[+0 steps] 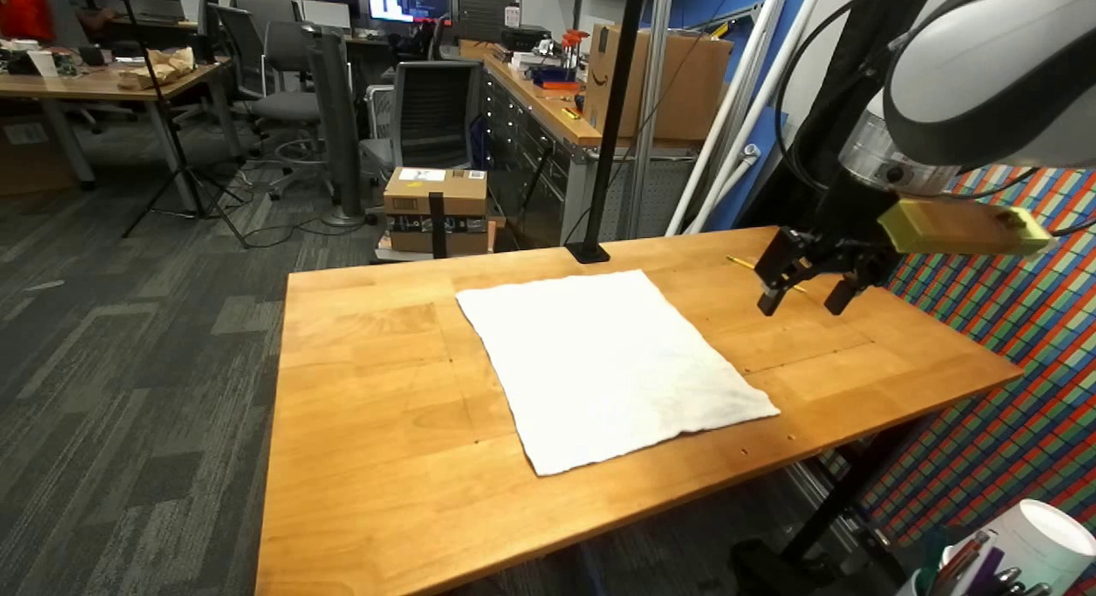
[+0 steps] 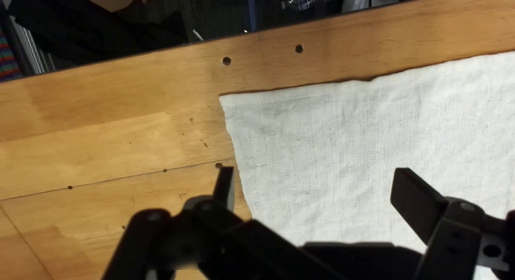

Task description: Fold the cloth

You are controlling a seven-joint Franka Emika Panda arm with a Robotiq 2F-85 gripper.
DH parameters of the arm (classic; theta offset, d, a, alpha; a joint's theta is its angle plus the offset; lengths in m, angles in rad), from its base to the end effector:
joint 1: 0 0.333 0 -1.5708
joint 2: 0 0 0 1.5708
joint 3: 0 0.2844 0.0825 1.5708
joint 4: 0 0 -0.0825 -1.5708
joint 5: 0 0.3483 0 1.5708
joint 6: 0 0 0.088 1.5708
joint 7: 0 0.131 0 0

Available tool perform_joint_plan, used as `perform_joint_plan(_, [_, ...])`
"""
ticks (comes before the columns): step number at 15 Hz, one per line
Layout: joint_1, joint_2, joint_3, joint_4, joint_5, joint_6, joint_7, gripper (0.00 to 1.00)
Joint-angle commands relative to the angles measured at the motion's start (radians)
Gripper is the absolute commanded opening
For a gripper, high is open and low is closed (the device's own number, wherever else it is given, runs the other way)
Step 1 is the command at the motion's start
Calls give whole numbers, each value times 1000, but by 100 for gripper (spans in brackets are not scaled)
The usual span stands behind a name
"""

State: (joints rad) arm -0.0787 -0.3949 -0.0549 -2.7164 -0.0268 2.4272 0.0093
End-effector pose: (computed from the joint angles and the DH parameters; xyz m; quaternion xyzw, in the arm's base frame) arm 0.3758 -0.0493 0.3288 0.9968 -0.0601 0.0526 0.0019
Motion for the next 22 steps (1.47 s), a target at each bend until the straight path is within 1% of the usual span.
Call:
perform_joint_plan(1, [-3, 73, -60, 23, 7, 77, -119, 100])
perform_joint_plan(6, [12, 193, -107, 46, 34, 189, -252, 100])
perform_joint_plan(11, [16, 315, -128, 79, 117, 275, -387, 100])
perform_joint_plan(16, [0, 414, -102, 88, 216, 317, -483, 100])
perform_joint_plan(22, [-24, 492, -38, 69, 338, 355, -571, 100])
